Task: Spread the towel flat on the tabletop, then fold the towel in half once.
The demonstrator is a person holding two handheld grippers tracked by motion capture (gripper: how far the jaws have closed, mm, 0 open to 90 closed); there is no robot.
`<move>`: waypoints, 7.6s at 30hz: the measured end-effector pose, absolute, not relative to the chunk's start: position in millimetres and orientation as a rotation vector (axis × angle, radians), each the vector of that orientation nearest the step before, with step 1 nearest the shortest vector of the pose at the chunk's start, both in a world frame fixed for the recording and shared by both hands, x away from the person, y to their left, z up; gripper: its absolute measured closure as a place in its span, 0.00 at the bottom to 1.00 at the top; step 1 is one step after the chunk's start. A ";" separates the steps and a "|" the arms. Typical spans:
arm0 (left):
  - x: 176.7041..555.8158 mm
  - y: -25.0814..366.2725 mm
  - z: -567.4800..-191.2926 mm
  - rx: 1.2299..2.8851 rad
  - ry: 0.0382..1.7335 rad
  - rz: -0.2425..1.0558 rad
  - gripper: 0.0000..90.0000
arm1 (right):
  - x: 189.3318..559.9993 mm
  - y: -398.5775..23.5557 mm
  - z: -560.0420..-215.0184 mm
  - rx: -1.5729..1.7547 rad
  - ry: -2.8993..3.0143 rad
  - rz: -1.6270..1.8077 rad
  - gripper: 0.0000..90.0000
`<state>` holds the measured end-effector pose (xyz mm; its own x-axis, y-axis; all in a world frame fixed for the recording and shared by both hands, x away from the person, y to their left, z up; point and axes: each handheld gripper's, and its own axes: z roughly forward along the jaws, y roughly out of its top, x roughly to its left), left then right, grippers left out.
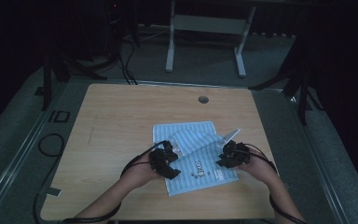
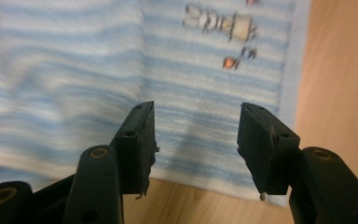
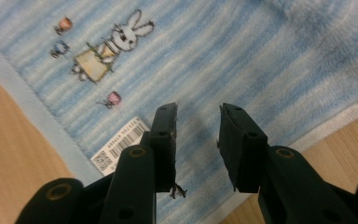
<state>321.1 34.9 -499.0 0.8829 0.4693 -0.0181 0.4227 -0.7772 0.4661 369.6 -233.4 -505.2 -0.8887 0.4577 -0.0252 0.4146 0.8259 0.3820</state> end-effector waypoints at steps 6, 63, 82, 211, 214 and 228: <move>344.6 36.0 -525.1 2.632 0.721 0.099 0.51 | 374.9 -230.4 -514.1 0.699 2.914 0.514 0.74; 362.8 31.2 -529.4 2.658 0.594 0.146 0.47 | 379.0 -248.9 -517.9 0.612 2.995 0.294 0.71; 320.0 50.3 -457.0 2.552 0.618 0.183 0.93 | 334.5 -244.8 -462.9 0.474 2.907 0.412 0.91; 412.6 74.3 -502.8 2.567 0.899 0.244 0.57 | 428.0 -253.6 -494.6 1.042 2.686 0.520 0.87; 421.3 82.6 -500.6 2.535 0.953 0.268 0.54 | 438.4 -257.8 -488.5 1.066 2.659 0.506 0.78; 455.0 65.9 -508.4 2.527 1.036 0.319 0.54 | 483.4 -248.8 -497.2 1.211 2.665 0.376 0.61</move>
